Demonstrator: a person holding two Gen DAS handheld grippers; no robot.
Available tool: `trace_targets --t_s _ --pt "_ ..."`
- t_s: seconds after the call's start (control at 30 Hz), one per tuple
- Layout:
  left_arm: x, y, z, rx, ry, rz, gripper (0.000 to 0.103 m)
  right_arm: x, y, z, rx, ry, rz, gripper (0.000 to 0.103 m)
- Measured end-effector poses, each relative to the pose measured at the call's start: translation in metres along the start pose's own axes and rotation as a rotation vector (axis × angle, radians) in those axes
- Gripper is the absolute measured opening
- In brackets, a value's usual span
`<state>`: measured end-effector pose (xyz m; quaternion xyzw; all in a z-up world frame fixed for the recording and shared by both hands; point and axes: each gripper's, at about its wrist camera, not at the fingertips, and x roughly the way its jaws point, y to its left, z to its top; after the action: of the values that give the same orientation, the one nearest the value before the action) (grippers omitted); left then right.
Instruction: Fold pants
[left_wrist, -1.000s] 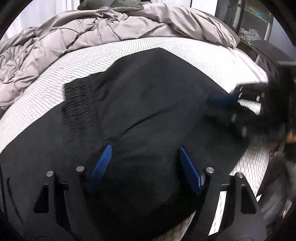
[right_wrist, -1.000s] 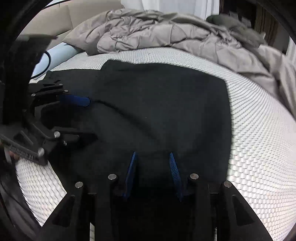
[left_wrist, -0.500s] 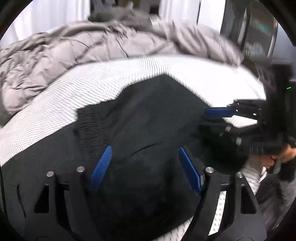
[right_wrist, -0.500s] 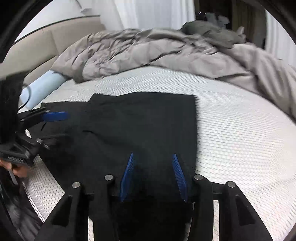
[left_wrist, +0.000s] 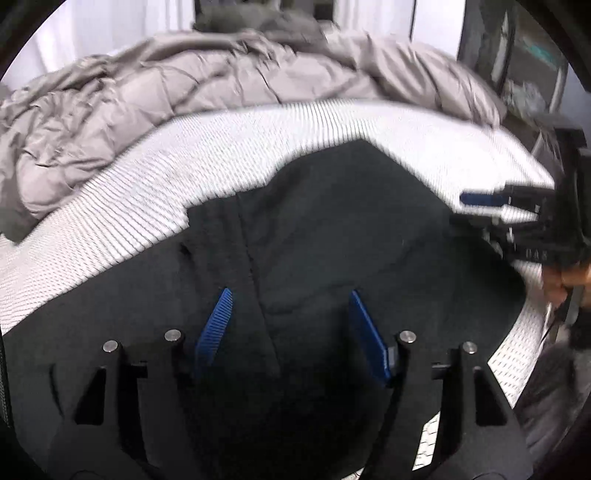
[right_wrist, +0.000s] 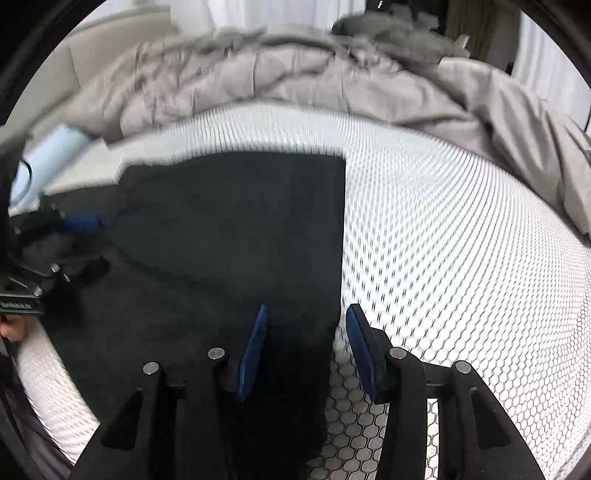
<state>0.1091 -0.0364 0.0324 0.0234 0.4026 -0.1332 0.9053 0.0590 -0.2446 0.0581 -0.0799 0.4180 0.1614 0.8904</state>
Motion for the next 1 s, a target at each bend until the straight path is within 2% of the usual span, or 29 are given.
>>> trace_targets --t_s 0.1,0.17,0.27,0.33,0.4,0.47,0.5,0.6,0.67,0.73,0.83,0.93,1.0 --pt "-0.002 0.001 0.016 -0.038 -0.041 -0.045 0.064 -0.003 0.012 0.015 0.0 -0.033 0.094 0.046" --pt "0.02 -0.009 0.026 -0.015 -0.004 -0.055 0.064 0.011 0.025 0.025 -0.025 -0.014 0.113 0.046" --pt "0.053 -0.015 0.027 0.01 0.071 -0.034 0.056 0.047 0.04 0.032 -0.08 0.055 0.121 0.046" --pt "0.061 -0.012 0.022 0.017 0.083 -0.044 0.051 0.065 0.045 0.029 -0.127 0.11 0.086 0.046" --pt "0.057 -0.008 0.018 0.034 0.08 -0.042 0.044 0.07 0.038 0.026 -0.157 0.117 0.03 0.045" --pt "0.05 -0.003 0.015 0.015 0.073 -0.04 0.043 0.066 0.024 0.025 -0.148 0.12 -0.045 0.045" --pt "0.047 -0.003 0.012 0.015 0.076 -0.01 0.048 0.064 0.014 0.024 -0.134 0.119 -0.104 0.045" --pt "0.035 -0.007 0.007 0.034 0.069 0.028 0.049 0.06 -0.004 0.02 -0.099 0.111 -0.144 0.05" --pt "0.024 -0.005 0.01 0.021 0.05 0.036 0.049 0.055 -0.009 0.021 -0.073 0.099 -0.114 0.05" --pt "0.007 -0.003 0.018 0.0 -0.015 0.0 0.049 0.045 -0.01 0.026 -0.04 0.054 -0.077 0.05" --pt "0.006 -0.009 0.037 -0.015 -0.05 -0.033 0.049 0.037 -0.003 0.041 -0.003 0.0 0.018 0.05" --pt "0.032 -0.02 0.058 0.029 0.015 -0.042 0.049 0.053 0.015 0.063 -0.03 0.024 0.055 0.05" --pt "0.056 -0.02 0.056 0.056 0.068 -0.03 0.049 0.068 0.025 0.07 -0.067 0.045 0.067 0.05"
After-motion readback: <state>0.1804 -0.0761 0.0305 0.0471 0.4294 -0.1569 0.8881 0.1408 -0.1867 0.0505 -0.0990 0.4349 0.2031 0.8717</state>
